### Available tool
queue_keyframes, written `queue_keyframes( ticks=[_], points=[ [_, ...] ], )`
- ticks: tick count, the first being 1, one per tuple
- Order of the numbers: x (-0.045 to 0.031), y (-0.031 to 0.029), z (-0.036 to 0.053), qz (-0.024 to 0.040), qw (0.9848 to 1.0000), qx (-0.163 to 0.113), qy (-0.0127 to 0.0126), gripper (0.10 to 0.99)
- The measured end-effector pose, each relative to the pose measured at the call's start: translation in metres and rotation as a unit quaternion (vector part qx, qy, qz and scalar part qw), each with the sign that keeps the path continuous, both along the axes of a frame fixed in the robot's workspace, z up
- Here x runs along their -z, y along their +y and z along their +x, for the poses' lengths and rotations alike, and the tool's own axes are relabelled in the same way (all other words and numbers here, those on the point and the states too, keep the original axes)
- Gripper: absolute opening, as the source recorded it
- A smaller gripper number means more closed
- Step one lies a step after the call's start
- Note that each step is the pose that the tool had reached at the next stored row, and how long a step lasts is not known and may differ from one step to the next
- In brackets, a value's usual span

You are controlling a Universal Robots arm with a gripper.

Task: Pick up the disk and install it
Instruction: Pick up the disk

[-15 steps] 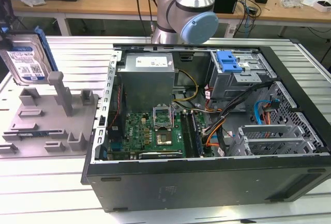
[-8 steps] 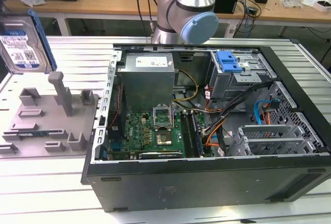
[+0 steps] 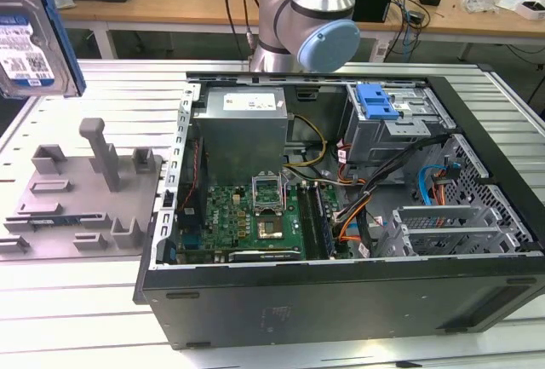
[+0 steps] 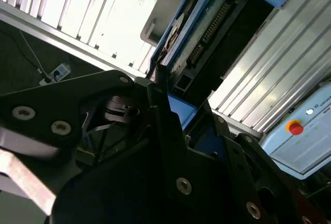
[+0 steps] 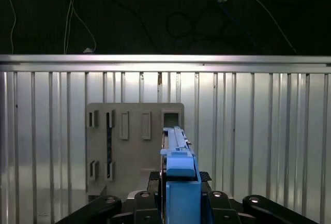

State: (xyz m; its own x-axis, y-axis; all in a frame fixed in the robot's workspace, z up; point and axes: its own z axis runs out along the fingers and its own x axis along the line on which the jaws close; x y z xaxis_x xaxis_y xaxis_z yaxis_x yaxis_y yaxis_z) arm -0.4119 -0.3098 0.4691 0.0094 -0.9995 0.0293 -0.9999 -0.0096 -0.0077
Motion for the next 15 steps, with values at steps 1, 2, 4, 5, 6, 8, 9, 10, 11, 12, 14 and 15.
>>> queue_keyframes(
  ticks=[1,2,4,5,6,8,9,10,11,12,14,15],
  points=[
    [-0.0150,-0.0001,0.0010,0.0018,1.0000,0.000,0.0000,0.365],
    [-0.0163,-0.0004,0.0011,0.0037,1.0000,0.000,0.0000,0.365],
    [-0.0177,-0.0049,0.0093,0.0038,1.0000,0.000,0.0005,0.365],
    [-0.0190,-0.0082,0.0132,0.0038,1.0000,0.000,0.0009,0.365],
    [-0.0198,-0.0124,0.0173,0.0038,1.0000,0.000,0.0013,0.365],
    [-0.0209,-0.0184,0.0231,0.0038,1.0000,0.000,0.0024,0.365],
    [-0.0217,-0.0229,0.0275,0.0038,1.0000,0.000,0.0036,0.365],
    [-0.0222,-0.0266,0.0311,0.0038,1.0000,0.000,0.0045,0.365],
    [-0.0223,-0.0290,0.0337,0.0038,1.0000,0.000,0.0049,0.365],
    [-0.0225,-0.0317,0.0365,0.0038,1.0000,0.000,0.0055,0.365],
    [-0.0228,-0.0368,0.0437,0.0038,1.0000,0.000,0.0066,0.365],
    [-0.0229,-0.0393,0.0478,0.0038,1.0000,0.000,0.0071,0.365]
  ],
)
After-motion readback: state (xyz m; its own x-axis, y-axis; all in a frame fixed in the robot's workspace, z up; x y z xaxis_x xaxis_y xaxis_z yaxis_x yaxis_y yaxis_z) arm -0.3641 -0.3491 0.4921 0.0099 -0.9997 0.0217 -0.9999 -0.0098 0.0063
